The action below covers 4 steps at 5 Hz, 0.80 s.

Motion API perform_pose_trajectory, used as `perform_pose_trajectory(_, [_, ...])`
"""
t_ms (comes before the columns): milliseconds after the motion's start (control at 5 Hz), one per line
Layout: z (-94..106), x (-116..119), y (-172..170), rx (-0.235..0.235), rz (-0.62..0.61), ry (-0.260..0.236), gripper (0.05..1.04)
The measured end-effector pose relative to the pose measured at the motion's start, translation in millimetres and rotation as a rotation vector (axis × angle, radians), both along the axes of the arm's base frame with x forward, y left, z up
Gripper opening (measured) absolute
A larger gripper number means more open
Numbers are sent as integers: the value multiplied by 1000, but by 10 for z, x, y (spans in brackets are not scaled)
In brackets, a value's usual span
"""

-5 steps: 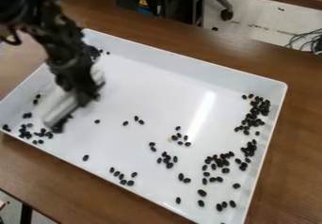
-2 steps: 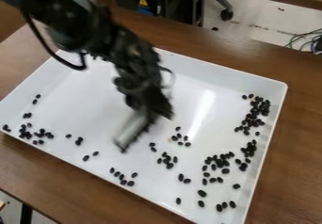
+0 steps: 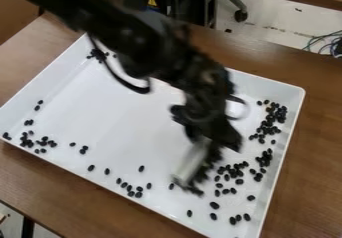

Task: Sweep into pile

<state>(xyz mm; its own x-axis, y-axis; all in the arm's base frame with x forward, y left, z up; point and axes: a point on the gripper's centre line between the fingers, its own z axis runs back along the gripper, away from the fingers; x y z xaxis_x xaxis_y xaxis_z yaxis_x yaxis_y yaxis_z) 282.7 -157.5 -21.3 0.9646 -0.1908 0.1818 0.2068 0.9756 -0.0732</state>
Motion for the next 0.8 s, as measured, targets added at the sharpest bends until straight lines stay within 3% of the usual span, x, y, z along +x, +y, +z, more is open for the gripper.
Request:
perform_pose_trajectory(200, [16, -4, -121, 34, 96, 61, 364])
perform_pose_trajectory(400, [44, -16, -92, 44, 122, 79, 364])
perform_pose_trajectory(800, [176, 46, 765, 136, 95, 87, 364])
